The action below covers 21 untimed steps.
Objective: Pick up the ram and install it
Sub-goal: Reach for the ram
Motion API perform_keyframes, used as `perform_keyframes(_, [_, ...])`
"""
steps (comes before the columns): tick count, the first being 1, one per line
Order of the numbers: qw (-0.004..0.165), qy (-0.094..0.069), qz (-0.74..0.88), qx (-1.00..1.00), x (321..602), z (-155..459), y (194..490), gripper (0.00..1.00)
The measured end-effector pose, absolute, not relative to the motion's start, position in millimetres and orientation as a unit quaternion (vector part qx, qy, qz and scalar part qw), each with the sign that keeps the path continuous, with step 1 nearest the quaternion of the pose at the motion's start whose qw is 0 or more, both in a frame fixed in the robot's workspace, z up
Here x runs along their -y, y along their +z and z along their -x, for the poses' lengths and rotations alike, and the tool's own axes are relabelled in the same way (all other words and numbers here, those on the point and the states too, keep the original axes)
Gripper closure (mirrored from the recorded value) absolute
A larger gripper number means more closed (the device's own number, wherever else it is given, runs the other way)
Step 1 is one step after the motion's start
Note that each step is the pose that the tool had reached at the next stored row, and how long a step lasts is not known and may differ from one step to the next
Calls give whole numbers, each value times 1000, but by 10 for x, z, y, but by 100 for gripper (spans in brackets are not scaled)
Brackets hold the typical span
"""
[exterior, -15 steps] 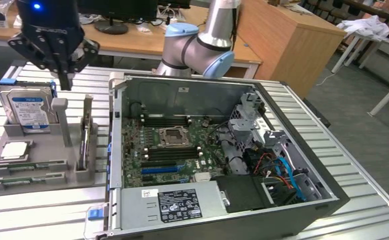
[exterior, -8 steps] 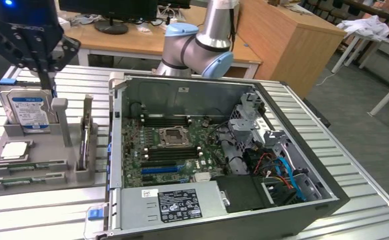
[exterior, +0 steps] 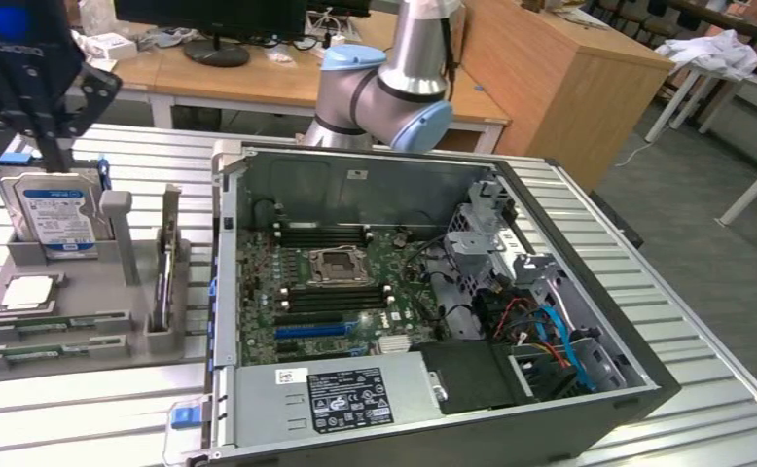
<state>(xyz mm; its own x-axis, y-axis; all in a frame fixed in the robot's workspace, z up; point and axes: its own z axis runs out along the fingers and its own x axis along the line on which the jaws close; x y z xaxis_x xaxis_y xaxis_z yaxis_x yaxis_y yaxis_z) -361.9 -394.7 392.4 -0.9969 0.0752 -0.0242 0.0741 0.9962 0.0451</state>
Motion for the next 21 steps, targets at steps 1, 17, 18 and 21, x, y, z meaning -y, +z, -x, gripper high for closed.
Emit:
perform_keyframes(1, [13,22,-37,-999,3947,3652,3924,89])
perform_keyframes(17, [13,22,-37,-999,4037,3808,3921,89])
perform_keyframes(18, [13,22,-37,-999,4062,3808,3920,89])
perform_keyframes(21, [13,22,-37,-999,4100,3807,3920,89])
